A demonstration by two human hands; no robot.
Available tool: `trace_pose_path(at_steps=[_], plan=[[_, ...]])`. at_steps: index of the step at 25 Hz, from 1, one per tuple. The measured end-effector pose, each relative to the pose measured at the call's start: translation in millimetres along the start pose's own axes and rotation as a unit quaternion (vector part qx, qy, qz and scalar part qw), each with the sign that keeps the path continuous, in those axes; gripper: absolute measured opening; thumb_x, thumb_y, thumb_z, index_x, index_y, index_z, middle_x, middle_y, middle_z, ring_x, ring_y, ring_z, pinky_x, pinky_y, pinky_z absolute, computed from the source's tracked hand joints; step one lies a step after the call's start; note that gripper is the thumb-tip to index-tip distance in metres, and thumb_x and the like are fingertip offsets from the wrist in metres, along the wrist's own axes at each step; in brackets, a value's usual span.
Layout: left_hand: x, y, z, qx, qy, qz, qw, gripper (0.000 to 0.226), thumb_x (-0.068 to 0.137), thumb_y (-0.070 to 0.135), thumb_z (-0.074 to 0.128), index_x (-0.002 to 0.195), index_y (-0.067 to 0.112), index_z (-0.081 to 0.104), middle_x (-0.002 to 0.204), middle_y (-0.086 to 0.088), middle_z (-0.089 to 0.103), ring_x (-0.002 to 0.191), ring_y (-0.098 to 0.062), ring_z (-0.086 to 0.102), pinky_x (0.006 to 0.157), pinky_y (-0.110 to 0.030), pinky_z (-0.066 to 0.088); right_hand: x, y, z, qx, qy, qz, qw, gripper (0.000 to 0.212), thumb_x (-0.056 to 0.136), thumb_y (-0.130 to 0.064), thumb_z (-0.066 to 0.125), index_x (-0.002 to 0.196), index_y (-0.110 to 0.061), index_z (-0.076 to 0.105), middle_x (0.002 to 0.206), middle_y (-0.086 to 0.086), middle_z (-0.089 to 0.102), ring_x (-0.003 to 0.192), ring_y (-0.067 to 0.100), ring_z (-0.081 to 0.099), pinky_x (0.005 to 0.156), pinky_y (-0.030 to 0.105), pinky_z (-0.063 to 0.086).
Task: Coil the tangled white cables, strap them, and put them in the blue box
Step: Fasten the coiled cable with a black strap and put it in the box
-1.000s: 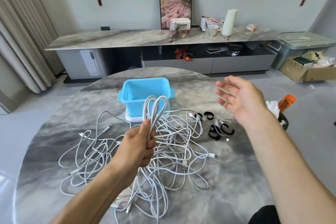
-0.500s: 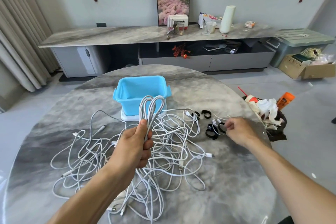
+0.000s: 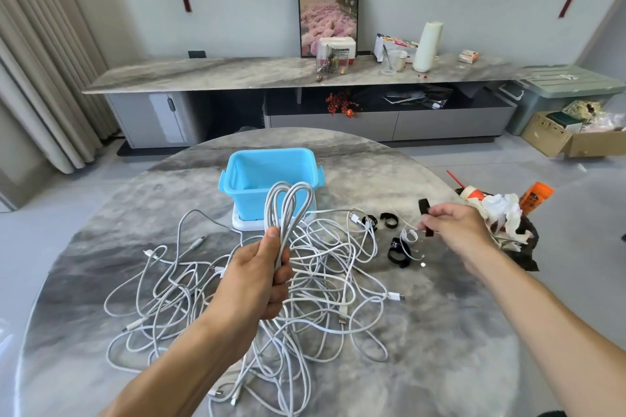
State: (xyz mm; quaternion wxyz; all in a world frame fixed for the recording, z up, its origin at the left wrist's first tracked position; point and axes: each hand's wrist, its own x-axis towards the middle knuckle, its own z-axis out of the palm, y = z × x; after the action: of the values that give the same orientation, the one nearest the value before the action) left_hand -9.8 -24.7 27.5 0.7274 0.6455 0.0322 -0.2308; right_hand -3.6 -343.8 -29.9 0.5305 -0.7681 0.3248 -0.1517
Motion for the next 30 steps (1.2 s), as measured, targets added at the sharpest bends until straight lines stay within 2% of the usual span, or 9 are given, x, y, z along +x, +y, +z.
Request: trace_pose_path(at_steps=[5, 9, 11, 13, 16, 18, 20, 25, 30], plan=[[-8.6, 6.1, 4.2, -0.002, -0.006, 0.021, 1.000, 0.039, 0.102, 0.045, 0.038, 0.078, 0.016, 0.045, 0.055, 0.005, 0.037, 0.041, -0.007, 0.022, 0.035, -0.013, 0.015, -75.7, -79.3, 8.5, 0.276, -0.176, -0.016, 0.945, 0.014, 0.090, -0.002, 0.059, 0.090, -0.015, 0.062, 0.068, 0.008, 0.069, 0.058, 0.015, 0.060, 0.050, 0.026, 0.041], [-13.2, 6.9, 5.7, 0.002, -0.015, 0.026, 1.000, 0.039, 0.102, 0.045, 0.037, 0.078, 0.016, 0.045, 0.055, 0.006, 0.037, 0.042, -0.007, 0.022, 0.035, -0.015, 0.016, -111.3, -100.0, 17.7, 0.361, -0.288, -0.018, 0.887, 0.021, 0.091, -0.008, 0.048, 0.099, -0.007, 0.068, 0.088, 0.013, 0.075, 0.073, 0.024, 0.069, 0.057, 0.030, 0.054], [-17.4, 7.6, 0.5, -0.007, -0.015, 0.031, 0.999, 0.039, 0.102, 0.045, 0.037, 0.078, 0.016, 0.045, 0.055, 0.006, 0.036, 0.041, -0.006, 0.022, 0.035, -0.013, 0.016, -100.6, -92.9, 15.8, 0.211, -0.238, -0.046, 0.947, 0.025, 0.095, -0.008, 0.046, 0.097, -0.008, 0.070, 0.091, 0.013, 0.076, 0.081, 0.028, 0.070, 0.065, 0.035, 0.053], [-19.5, 8.4, -4.9, -0.013, -0.011, 0.031, 0.999, 0.038, 0.102, 0.045, 0.038, 0.078, 0.016, 0.045, 0.055, 0.005, 0.036, 0.040, -0.006, 0.022, 0.034, -0.011, 0.016, -74.8, -67.1, 9.7, -0.059, -0.140, -0.095, 0.984, 0.023, 0.092, -0.008, 0.053, 0.086, -0.016, 0.074, 0.080, 0.003, 0.077, 0.082, 0.024, 0.071, 0.069, 0.032, 0.050], [-17.8, 6.3, -10.4, -0.011, -0.007, 0.027, 1.000, 0.038, 0.102, 0.044, 0.037, 0.078, 0.016, 0.045, 0.055, 0.005, 0.035, 0.039, -0.006, 0.021, 0.034, -0.011, 0.016, -46.6, -21.5, 8.6, -0.270, -0.169, -0.032, 0.947, 0.021, 0.088, -0.007, 0.061, 0.077, -0.022, 0.069, 0.075, 0.001, 0.075, 0.068, 0.015, 0.070, 0.056, 0.023, 0.050], [-14.8, 3.9, -9.4, -0.009, -0.004, 0.023, 1.000, 0.038, 0.102, 0.045, 0.037, 0.078, 0.016, 0.045, 0.055, 0.005, 0.036, 0.039, -0.006, 0.022, 0.034, -0.011, 0.017, -35.7, 0.7, 14.8, -0.342, -0.206, -0.004, 0.917, 0.016, 0.088, -0.010, 0.064, 0.080, -0.024, 0.065, 0.077, 0.004, 0.073, 0.060, 0.019, 0.068, 0.055, 0.029, 0.053], [-10.8, 1.7, -6.1, -0.008, -0.003, 0.020, 1.000, 0.038, 0.102, 0.045, 0.037, 0.078, 0.017, 0.045, 0.055, 0.005, 0.036, 0.040, -0.006, 0.022, 0.034, -0.011, 0.017, -28.5, 2.8, 16.5, -0.394, -0.196, -0.003, 0.898, 0.007, 0.089, -0.019, 0.064, 0.083, -0.022, 0.066, 0.072, 0.001, 0.074, 0.058, 0.019, 0.069, 0.062, 0.032, 0.059], [-0.2, -3.7, -2.0, -0.008, 0.005, 0.010, 1.000, 0.038, 0.102, 0.044, 0.038, 0.078, 0.016, 0.045, 0.056, 0.003, 0.035, 0.040, -0.007, 0.022, 0.033, -0.009, 0.017, 15.6, 1.5, -19.0, -0.389, 0.020, -0.049, 0.920, 0.018, 0.085, -0.017, 0.064, 0.069, -0.025, 0.068, 0.089, -0.003, 0.072, 0.081, 0.024, 0.065, 0.067, 0.029, 0.048], [9.8, -11.2, 1.5, -0.007, 0.020, -0.005, 1.000, 0.037, 0.101, 0.044, 0.039, 0.079, 0.015, 0.045, 0.055, 0.003, 0.035, 0.041, -0.007, 0.021, 0.032, -0.010, 0.016, 21.6, 28.8, -5.4, -0.288, -0.067, -0.030, 0.955, 0.011, 0.080, -0.023, 0.073, 0.070, -0.024, 0.070, 0.074, -0.005, 0.069, 0.068, 0.017, 0.061, 0.060, 0.026, 0.048]])
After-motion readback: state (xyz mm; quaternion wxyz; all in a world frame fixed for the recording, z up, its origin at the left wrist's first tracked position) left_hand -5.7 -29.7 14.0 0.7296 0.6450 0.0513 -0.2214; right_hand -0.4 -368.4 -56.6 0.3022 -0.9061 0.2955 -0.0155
